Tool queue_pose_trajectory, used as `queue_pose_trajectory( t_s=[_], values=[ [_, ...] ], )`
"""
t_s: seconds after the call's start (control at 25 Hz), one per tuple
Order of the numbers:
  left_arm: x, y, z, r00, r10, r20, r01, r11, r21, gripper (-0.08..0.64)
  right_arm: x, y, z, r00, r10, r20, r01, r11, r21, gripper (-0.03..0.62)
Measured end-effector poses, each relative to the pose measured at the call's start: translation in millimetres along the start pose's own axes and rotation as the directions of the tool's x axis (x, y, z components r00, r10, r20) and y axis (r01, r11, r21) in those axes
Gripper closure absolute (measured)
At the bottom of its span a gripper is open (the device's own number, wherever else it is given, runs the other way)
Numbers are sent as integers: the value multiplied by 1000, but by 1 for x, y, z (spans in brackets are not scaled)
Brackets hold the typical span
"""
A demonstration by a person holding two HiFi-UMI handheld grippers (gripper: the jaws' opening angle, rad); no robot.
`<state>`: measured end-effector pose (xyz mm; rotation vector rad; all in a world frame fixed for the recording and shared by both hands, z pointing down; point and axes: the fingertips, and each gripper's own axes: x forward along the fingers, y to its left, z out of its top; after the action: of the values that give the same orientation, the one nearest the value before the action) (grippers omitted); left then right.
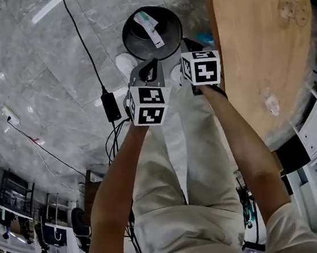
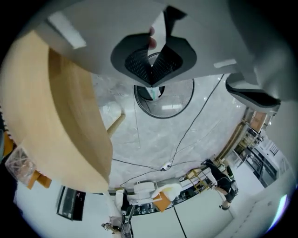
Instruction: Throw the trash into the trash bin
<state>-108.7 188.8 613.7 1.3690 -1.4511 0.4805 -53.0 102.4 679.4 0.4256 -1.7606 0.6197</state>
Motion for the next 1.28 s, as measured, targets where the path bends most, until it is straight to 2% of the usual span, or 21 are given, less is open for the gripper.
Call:
queue_pose_trajectory(
  t_s=[0.24,0.48,0.8,1.12,1.28],
  values=[
    [-13,-25,36,1000,-18,19,17,997,81,559,-66,-8,30,988,20,155,-30,998,64,565],
    [-45,-64,90,995,-49,91,35,989,143,559,-126,-20,40,969,23,245,-48,994,96,565],
    [-72,-126,136,988,-103,111,70,962,265,559,-192,-53,48,932,-7,363,-62,982,179,565],
    [-84,-187,142,979,-190,76,140,894,425,559,-246,-84,14,887,-113,447,-33,951,307,565],
    [-80,-227,131,969,-245,19,201,836,510,559,-269,-112,-19,865,-198,461,5,922,387,565]
  ],
)
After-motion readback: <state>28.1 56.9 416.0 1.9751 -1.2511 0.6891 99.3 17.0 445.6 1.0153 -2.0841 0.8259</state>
